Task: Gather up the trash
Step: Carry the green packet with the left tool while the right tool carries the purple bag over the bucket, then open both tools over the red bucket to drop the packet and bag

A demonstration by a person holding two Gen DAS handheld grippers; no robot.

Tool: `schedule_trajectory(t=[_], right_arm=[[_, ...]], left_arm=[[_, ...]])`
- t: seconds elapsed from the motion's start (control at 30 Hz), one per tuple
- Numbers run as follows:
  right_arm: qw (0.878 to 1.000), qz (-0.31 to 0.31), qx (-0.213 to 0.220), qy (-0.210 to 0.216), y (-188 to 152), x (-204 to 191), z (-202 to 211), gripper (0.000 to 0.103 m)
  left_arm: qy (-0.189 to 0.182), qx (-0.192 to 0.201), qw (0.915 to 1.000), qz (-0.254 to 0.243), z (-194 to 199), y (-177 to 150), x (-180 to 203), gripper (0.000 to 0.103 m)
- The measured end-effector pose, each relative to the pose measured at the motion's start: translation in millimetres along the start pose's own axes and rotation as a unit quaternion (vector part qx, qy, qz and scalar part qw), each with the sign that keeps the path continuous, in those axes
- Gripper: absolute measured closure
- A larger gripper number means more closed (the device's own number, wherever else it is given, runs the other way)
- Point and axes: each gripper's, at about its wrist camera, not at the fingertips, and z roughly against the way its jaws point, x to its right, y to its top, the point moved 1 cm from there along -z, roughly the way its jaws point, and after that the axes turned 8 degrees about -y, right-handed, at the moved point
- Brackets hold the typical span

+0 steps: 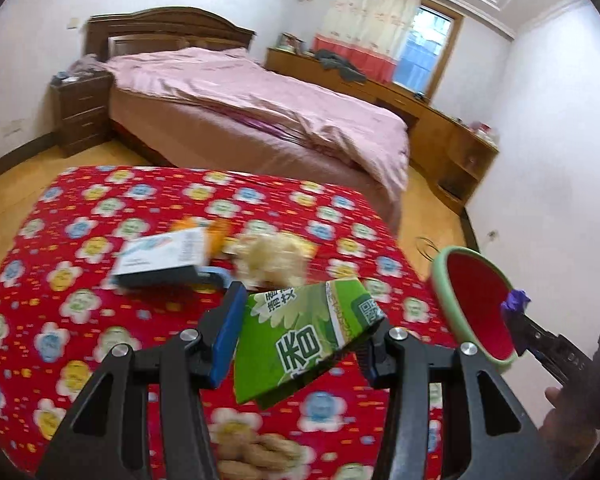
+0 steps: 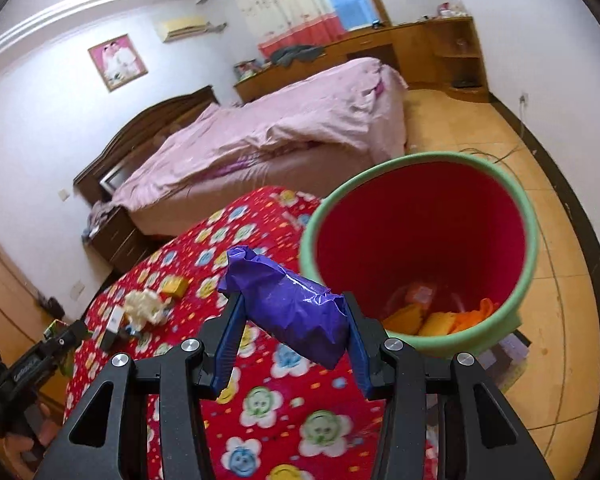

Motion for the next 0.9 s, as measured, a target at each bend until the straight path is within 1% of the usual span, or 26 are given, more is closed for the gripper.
schedule_trajectory(t=[0.2,0.33,0.6,0.8,0.9], right_arm=[[1.000,-0.020,0.011,-0.020,11,29,3,0.055],[0.999,-0.033,0.010,-0.034,15,50,-2,0.055],[0.997,-0.044,0.015,-0.056,25,80,-7,0.054],[0.996,-0.051,0.015,-0.067,30,101,-12,0.053],[0.996,-0.052,0.011,-0.069,33,107,-17,0.053]], left_arm=[[-0.041,-0.029,0.9983,-0.028,-28,-1,47,0.053],[-0.061,-0.045,0.9952,-0.062,-49,-4,80,0.053],[-0.104,-0.078,0.9848,-0.115,-99,-8,142,0.053],[-0.119,-0.103,0.9765,-0.148,-130,-16,179,0.053],[-0.125,-0.110,0.9727,-0.161,-141,-18,191,0.053]])
